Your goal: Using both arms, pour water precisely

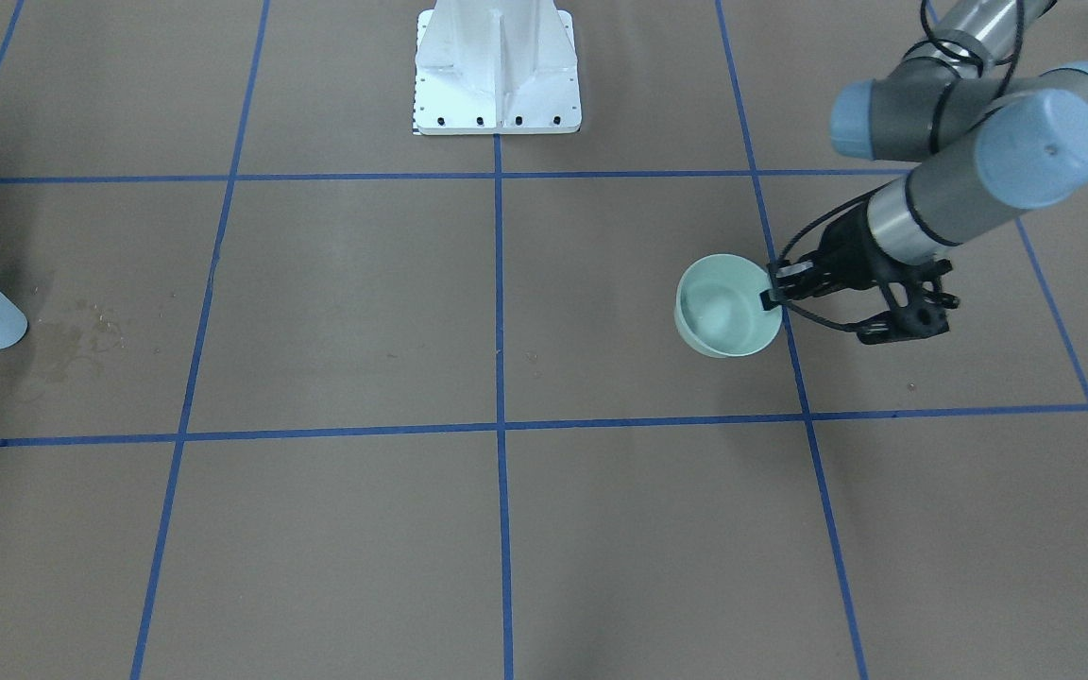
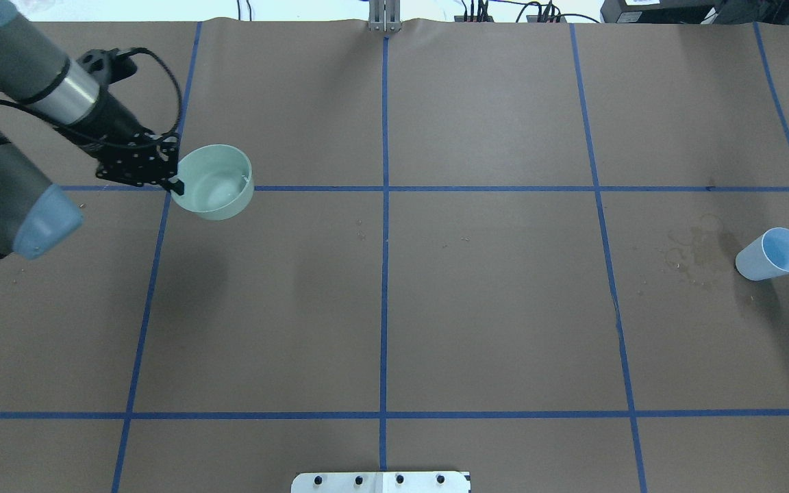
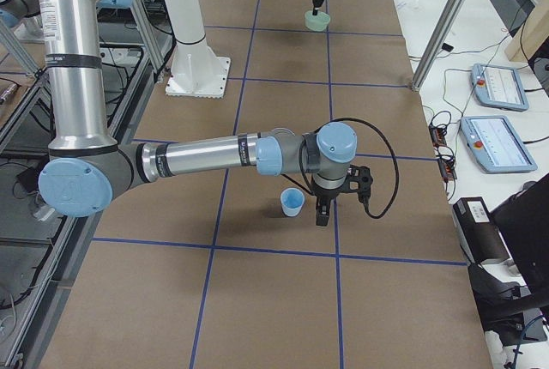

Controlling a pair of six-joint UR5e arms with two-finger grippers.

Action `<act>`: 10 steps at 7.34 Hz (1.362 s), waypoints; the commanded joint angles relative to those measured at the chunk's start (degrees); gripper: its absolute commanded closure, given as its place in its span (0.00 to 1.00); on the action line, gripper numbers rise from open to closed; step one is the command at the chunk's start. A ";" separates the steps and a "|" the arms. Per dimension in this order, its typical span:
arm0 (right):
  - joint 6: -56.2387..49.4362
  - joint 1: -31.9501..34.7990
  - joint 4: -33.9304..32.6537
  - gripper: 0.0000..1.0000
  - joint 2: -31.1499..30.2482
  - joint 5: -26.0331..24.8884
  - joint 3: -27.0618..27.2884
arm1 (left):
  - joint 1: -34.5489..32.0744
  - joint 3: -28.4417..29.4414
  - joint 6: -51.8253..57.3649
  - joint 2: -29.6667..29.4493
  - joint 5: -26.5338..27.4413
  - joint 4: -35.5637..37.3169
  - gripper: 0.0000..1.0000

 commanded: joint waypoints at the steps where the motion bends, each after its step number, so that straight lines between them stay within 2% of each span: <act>1: 0.07 -0.18 0.07 0.00 0.09 0.10 -0.24 | 9.46 10.98 -12.87 -16.57 8.61 2.43 1.00; 2: 0.07 -0.18 0.07 0.00 0.00 0.19 -0.24 | 12.28 14.88 -14.48 -20.04 11.68 1.81 1.00; 4: -0.10 -0.18 0.07 0.00 0.00 0.01 -0.50 | 14.15 17.02 -15.46 -21.92 14.25 -0.28 1.00; 6: -0.37 -0.27 0.07 0.00 0.00 0.10 -0.33 | 14.86 23.06 -18.18 -21.83 16.54 -9.84 1.00; 10: -0.02 -0.27 0.07 0.00 0.18 0.01 -0.41 | 15.04 23.18 -18.01 -20.87 16.63 -10.59 1.00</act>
